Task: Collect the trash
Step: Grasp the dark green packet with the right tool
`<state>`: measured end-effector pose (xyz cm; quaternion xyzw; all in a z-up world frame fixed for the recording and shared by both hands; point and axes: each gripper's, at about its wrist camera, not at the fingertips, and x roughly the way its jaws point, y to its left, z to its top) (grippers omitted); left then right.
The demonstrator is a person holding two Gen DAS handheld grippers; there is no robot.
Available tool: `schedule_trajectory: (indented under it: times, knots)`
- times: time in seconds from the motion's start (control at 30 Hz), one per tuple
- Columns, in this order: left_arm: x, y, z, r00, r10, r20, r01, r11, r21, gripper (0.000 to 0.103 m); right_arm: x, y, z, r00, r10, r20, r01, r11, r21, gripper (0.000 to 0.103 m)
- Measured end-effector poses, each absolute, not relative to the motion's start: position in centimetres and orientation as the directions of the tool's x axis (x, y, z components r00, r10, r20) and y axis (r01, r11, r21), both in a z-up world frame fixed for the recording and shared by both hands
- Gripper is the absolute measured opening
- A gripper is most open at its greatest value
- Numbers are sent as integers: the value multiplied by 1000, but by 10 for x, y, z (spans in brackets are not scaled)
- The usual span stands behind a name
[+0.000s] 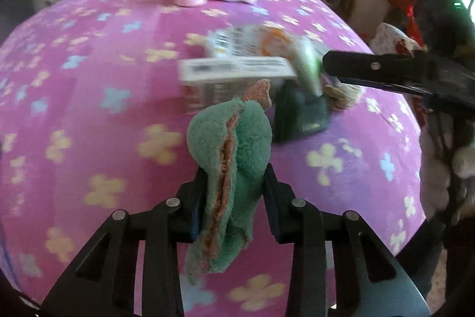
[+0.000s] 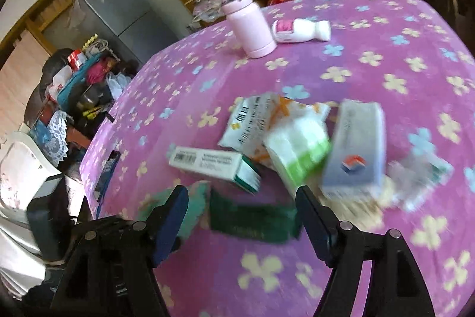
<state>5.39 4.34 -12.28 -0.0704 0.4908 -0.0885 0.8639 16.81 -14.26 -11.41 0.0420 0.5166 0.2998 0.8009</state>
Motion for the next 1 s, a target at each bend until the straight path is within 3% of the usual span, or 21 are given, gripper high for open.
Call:
schedule_trajectory:
  times: [0.13,0.4,0.53,0.6,0.67,0.83,1.0]
  knots:
    - [50,68,-119,515,-197,-834,31,977,-211,32,178,-131,-145,181,469,-864,-409,835,367,73]
    - [54,75,-125,515,-208,-832,10,972,-236,32,123,-150,-154,25,497,-867,-466,773,429,73]
    - [51,78,-123,520,-204,-830,0,971,-239,32,115,-156,-136,189,417,-889,-512,815,273,73]
    - [50,80,-122,524,-203,-827,-6,970,-242,32,116,-147,-131,243,386,-890,-557,807,197,85]
    - [47,84,-119,529,-201,-825,-9,970,-242,32,122,-134,-133,254,367,-895,-613,777,144,89]
    - [42,93,-116,529,-200,-824,-25,968,-251,32,135,-100,-143,289,276,-917,-718,696,-17,89]
    - [44,93,-117,526,-211,-824,-29,964,-266,32,146,-71,-162,234,220,-947,-801,596,-59,89]
